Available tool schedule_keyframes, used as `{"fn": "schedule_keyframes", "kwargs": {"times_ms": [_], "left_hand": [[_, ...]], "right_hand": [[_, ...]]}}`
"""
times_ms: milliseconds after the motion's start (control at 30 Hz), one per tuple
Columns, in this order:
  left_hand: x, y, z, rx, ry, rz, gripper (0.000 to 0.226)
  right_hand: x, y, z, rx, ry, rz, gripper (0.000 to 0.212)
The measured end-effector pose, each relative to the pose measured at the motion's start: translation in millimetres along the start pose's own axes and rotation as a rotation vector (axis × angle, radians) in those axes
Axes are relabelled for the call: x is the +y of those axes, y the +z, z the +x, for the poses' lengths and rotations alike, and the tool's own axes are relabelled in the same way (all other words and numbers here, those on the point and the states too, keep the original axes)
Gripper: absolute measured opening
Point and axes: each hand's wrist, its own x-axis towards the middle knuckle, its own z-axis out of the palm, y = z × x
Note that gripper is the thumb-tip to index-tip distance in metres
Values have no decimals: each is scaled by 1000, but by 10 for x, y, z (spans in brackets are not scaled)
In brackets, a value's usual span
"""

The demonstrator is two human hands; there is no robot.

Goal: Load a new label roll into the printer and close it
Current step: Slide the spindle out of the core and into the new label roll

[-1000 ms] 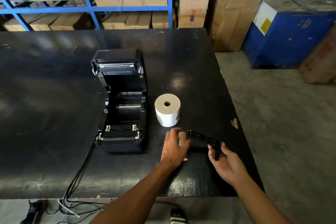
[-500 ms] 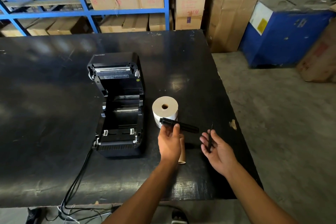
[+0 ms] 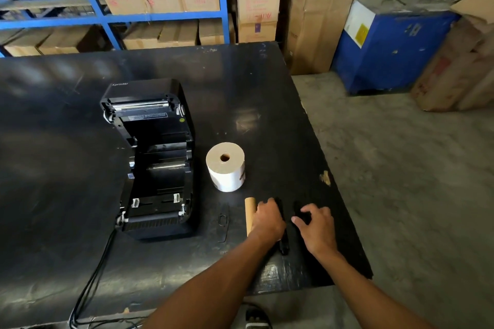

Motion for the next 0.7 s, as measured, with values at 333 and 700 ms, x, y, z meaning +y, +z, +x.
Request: {"fn": "schedule_keyframes", "kwargs": {"times_ms": [333, 700], "left_hand": [[-14, 25, -68, 13, 56, 15, 43], [-262, -944, 254, 516, 192, 193, 49]], "right_hand": [[36, 28, 51, -53, -49, -168, 30], [-713, -161, 655, -209, -171, 118, 26]]}}
